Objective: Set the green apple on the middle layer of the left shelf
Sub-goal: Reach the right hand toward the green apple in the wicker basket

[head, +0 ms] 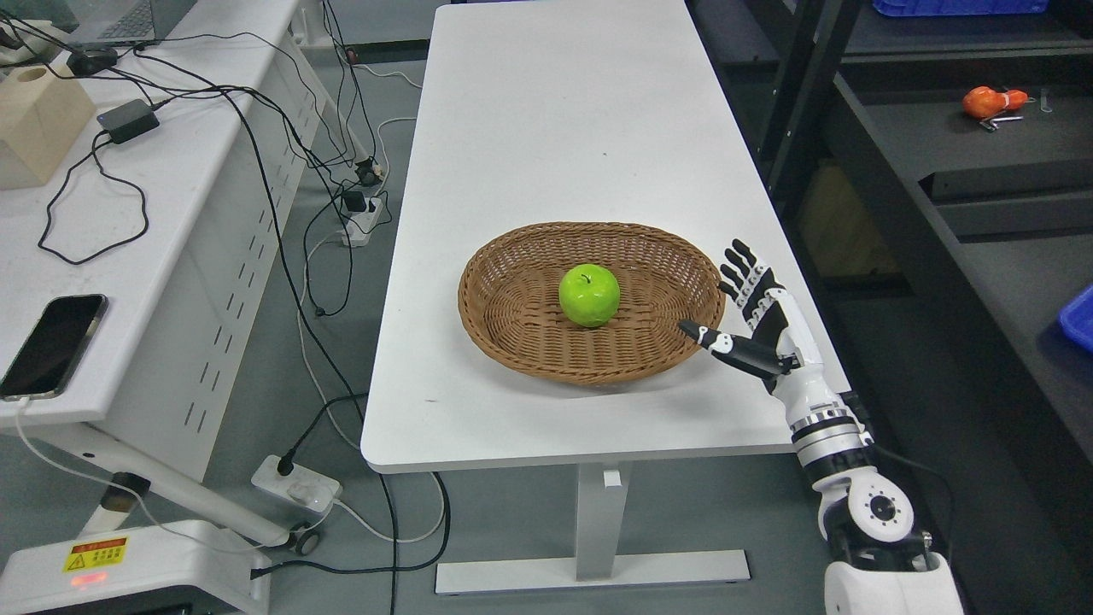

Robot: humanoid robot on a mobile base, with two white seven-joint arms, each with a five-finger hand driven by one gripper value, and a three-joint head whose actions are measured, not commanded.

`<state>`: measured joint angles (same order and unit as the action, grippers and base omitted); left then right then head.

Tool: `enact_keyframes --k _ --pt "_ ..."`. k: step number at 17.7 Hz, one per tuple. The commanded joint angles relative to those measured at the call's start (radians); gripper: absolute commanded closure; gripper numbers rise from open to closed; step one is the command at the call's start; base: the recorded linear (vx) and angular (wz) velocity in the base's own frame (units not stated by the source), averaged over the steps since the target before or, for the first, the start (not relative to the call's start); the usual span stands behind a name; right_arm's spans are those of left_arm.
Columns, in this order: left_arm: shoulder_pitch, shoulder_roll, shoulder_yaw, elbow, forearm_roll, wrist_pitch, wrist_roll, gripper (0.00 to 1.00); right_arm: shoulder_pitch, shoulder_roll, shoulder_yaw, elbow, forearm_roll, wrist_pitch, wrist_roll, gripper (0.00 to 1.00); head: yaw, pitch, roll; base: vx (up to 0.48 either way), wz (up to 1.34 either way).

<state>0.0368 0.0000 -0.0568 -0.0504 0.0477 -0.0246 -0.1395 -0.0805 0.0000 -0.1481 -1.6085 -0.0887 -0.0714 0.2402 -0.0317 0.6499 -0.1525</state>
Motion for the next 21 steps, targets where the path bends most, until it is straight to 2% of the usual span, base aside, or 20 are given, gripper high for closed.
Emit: enact_keyframes --k 1,4,5,6,7,8,9,10,11,13,14,18,21 --pt "0.000 0.017 0.000 0.001 0.000 0.000 0.000 0.00 -0.007 -0.017 -0.050 -0.010 -0.002 0.004 0.014 0.00 0.0000 0.000 0.000 0.000 0.00" --pt "0.000 0.017 0.000 0.000 0.000 0.000 0.000 0.00 -0.010 -0.021 -0.045 -0.025 -0.003 -0.005 0.030 0.00 0.0000 0.000 0.000 -0.021 -0.03" --pt "0.000 0.017 0.000 0.000 0.000 0.000 0.000 0.00 -0.015 -0.053 -0.028 -0.027 0.004 -0.036 0.047 0.00 0.0000 0.000 0.000 -0.052 -0.08" --pt "0.000 0.017 0.000 0.000 0.000 0.000 0.000 0.00 -0.027 -0.130 0.049 -0.036 0.045 -0.083 0.074 0.00 0.0000 0.000 0.000 -0.053 -0.12" --pt "0.000 0.017 0.000 0.000 0.000 0.000 0.001 0.00 -0.051 -0.208 0.136 -0.042 0.201 -0.118 0.076 0.00 0.0000 0.000 0.000 -0.053 -0.12" --pt "0.000 0.017 0.000 0.000 0.000 0.000 0.000 0.00 -0.095 -0.247 0.174 -0.041 0.421 -0.123 0.074 0.00 0.0000 0.000 0.000 -0.032 -0.08" --pt "0.000 0.017 0.000 0.000 0.000 0.000 0.000 0.00 -0.116 -0.255 0.183 -0.041 0.579 -0.126 0.074 0.00 0.0000 0.000 0.000 -0.032 -0.08" --pt "0.000 0.017 0.000 0.000 0.000 -0.001 0.000 0.00 -0.131 -0.268 0.189 -0.044 0.652 -0.131 0.085 0.00 0.0000 0.000 0.000 -0.001 -0.02" --pt "0.000 0.017 0.000 0.000 0.000 0.000 0.001 0.00 -0.148 -0.297 0.191 -0.054 0.650 -0.143 0.087 0.00 0.0000 0.000 0.000 -0.001 -0.02" --pt "0.000 0.017 0.000 0.000 0.000 -0.001 0.001 0.00 -0.163 -0.319 0.183 -0.097 0.646 -0.249 0.080 0.00 0.0000 0.000 0.000 0.042 0.09" --pt "0.000 0.017 0.000 0.000 0.000 -0.001 0.000 0.00 -0.168 -0.328 0.191 -0.099 0.649 -0.269 0.082 0.00 0.0000 0.000 0.000 0.058 0.14" --pt "0.000 0.017 0.000 0.000 0.000 0.000 0.000 0.00 -0.183 -0.367 0.246 -0.094 0.671 -0.229 0.165 0.00 0.0000 0.000 0.000 0.112 0.21" --pt "0.000 0.017 0.000 0.000 0.000 0.000 0.001 0.00 -0.257 -0.367 0.384 -0.035 0.782 -0.179 0.227 0.00 0.0000 0.000 0.000 0.147 0.09"
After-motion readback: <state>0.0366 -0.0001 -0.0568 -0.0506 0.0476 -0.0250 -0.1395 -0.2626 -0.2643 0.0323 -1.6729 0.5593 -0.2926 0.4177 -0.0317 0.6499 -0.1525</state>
